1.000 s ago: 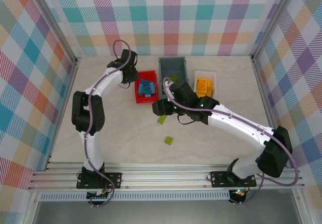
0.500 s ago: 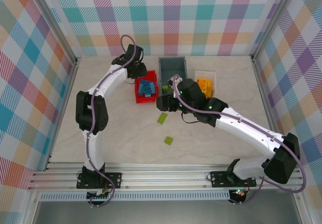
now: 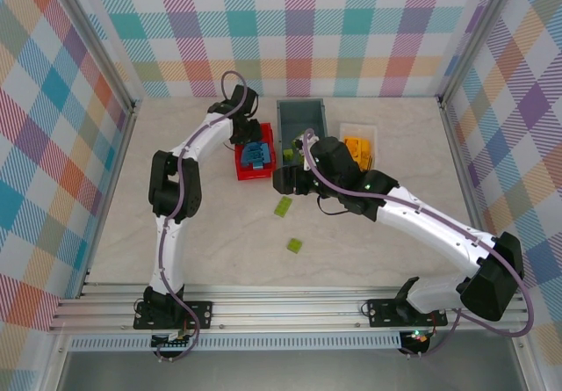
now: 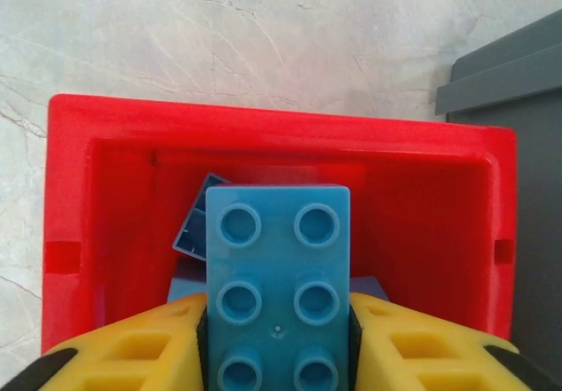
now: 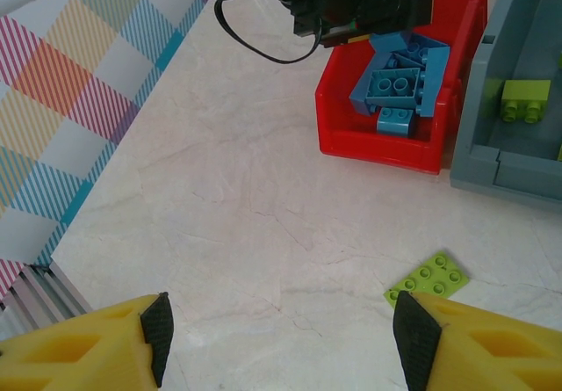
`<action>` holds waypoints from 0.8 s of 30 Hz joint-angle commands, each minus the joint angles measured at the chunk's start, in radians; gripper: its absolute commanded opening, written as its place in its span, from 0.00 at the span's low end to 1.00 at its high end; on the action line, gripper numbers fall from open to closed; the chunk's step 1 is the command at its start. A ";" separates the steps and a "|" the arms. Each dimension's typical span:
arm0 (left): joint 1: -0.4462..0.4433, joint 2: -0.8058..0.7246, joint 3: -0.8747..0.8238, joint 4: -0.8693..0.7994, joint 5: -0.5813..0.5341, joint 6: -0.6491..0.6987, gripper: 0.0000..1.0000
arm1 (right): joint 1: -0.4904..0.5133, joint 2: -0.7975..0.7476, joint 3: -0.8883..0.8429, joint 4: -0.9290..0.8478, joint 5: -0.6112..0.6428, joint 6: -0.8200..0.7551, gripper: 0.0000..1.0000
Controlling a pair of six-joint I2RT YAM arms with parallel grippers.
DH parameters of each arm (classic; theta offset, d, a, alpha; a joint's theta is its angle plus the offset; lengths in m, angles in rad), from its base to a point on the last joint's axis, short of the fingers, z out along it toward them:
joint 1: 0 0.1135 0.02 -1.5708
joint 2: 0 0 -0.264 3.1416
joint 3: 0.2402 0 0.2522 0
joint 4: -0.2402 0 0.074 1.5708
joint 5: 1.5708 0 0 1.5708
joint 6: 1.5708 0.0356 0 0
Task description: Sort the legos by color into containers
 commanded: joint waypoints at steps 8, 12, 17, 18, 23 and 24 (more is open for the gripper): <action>-0.020 -0.058 0.030 -0.049 -0.011 -0.012 0.64 | -0.013 0.000 0.005 -0.042 -0.005 0.014 0.71; -0.030 -0.130 0.024 -0.051 -0.005 -0.020 0.62 | -0.014 -0.030 -0.024 -0.066 0.027 0.023 0.69; -0.076 -0.307 -0.044 -0.040 -0.048 -0.057 0.58 | -0.004 0.000 -0.027 -0.205 0.139 0.094 0.65; -0.085 -0.349 -0.075 -0.034 -0.061 -0.069 0.58 | 0.003 0.017 -0.027 -0.224 0.154 0.115 0.65; -0.145 -0.697 -0.373 0.038 -0.153 -0.156 0.57 | 0.014 0.205 0.052 -0.347 0.172 0.269 0.63; -0.166 -0.765 -0.435 0.046 -0.171 -0.167 0.58 | 0.015 0.243 0.078 -0.363 0.170 0.293 0.63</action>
